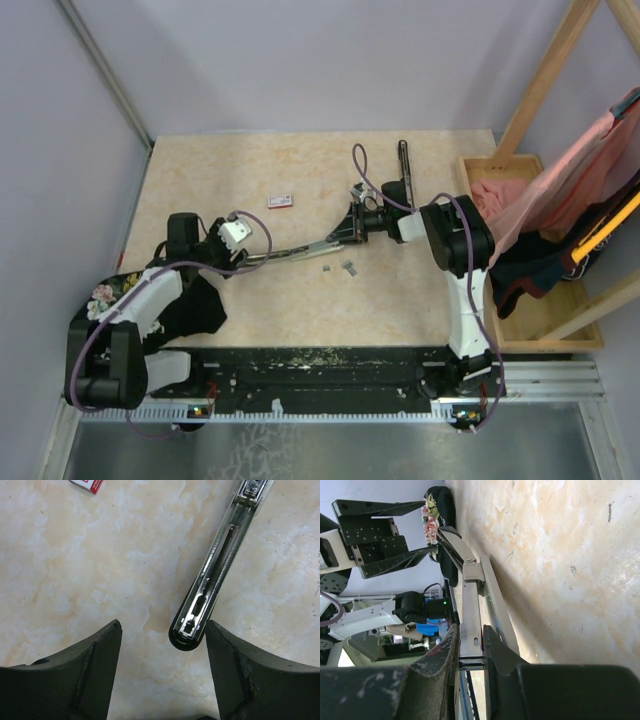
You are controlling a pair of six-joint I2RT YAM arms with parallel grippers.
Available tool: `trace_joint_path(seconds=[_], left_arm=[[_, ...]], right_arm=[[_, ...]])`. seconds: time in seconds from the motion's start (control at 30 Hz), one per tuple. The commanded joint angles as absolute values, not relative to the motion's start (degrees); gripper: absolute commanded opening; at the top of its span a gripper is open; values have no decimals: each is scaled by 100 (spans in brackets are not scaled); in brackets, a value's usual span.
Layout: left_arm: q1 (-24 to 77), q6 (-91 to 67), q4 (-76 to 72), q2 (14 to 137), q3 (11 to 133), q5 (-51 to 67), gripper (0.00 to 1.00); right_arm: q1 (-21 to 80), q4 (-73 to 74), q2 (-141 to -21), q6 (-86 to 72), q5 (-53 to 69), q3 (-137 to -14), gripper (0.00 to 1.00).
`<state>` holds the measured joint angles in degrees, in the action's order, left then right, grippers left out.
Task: Unload the staples from the stapler
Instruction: Unload the staple at the center of the board.
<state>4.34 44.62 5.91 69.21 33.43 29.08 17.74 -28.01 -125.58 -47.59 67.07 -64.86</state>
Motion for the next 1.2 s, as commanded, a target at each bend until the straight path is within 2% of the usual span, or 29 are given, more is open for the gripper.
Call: trace_joint_path(seconds=[0.0,0.43,0.7,0.87,1.07,1.1,1.17], left_arm=[[386,4304,237,7047,3268,2701,73],[355,4394,169,7356,3198,2508,71],[345,4240,589,7079,3555,2831,73],[343,3998,1095,6781,4173,3222,75],[345,3588,1311,6443,4689,3428,86],[346,3470,1250,6355,4723,3411,97],[347,3153,992,6233,4733,3294,100]], right_arm=[[1727,-3192,-12052,-4777,7050,-6504,0],[1741,-4132,-11976,-5457,7281,-6356,0],[1793,-4064,-11781,-5413,7285,-6378,0],[1823,-3382,-11628,-4842,7231,-6495,0],[1860,-2592,-11565,-4239,7142,-6651,0],[1873,-2445,-11553,-4126,7122,-6684,0],[1888,-2134,-11511,-3870,7075,-6754,0]])
